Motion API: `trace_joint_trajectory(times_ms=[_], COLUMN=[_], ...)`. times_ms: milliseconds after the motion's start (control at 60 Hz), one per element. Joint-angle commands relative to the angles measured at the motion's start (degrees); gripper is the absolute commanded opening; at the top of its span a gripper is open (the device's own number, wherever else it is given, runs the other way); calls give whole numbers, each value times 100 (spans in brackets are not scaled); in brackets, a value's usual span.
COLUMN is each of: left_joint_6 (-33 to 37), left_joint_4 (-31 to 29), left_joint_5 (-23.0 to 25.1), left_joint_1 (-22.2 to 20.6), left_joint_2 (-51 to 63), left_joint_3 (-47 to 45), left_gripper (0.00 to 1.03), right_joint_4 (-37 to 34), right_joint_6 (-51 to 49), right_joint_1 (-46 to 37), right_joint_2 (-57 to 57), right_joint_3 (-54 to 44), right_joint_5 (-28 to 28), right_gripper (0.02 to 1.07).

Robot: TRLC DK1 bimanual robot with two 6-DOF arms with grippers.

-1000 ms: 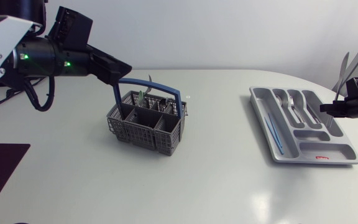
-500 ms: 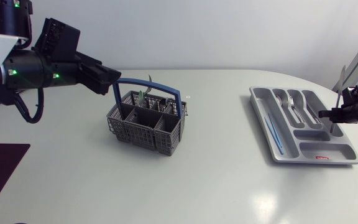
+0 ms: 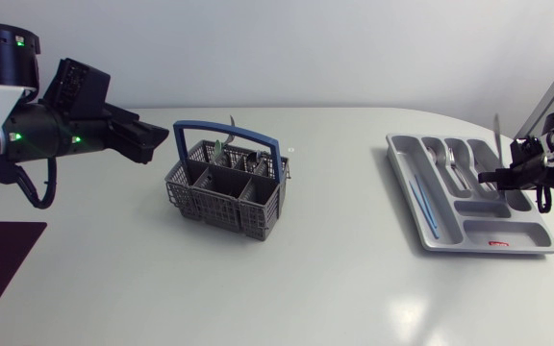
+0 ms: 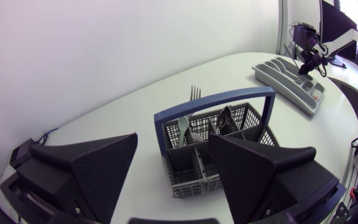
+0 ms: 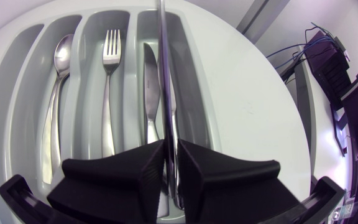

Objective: Unload the cutlery basket into the drawer organizer.

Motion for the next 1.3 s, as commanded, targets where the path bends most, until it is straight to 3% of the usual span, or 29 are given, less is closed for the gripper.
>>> trace_joint_trajectory(times_ms=[0,233,533,850,1050,1283], left_joint_6=[187,283,424,529,626,679], left_joint_4=[82,90,459,960,1110,1251], left_joint_5=[-28,165,411,517,640,666], left_joint_1=[151,616,1073,1205,1258,1267], left_joint_2=[-170,-231,-38,947,1615,2204], left_joint_3=[-214,-355,-742,-715,-540,-223], left_gripper=[81,81,81,81,80,80], right_joint_4=[24,24,103,-434,-477,-126], right_joint_6=[117,188,144,785,1322,1348], right_joint_1=[58,93,822,3424,4971,5999], right_joint_2=[125,-464,-2758,-4701,-4832,-4472], right_joint_3=[109,-339,-2141,-3318,-3345,-3239], right_joint_5=[102,111,-135,-21,75,146], right_gripper=[44,72,74,75,75,75])
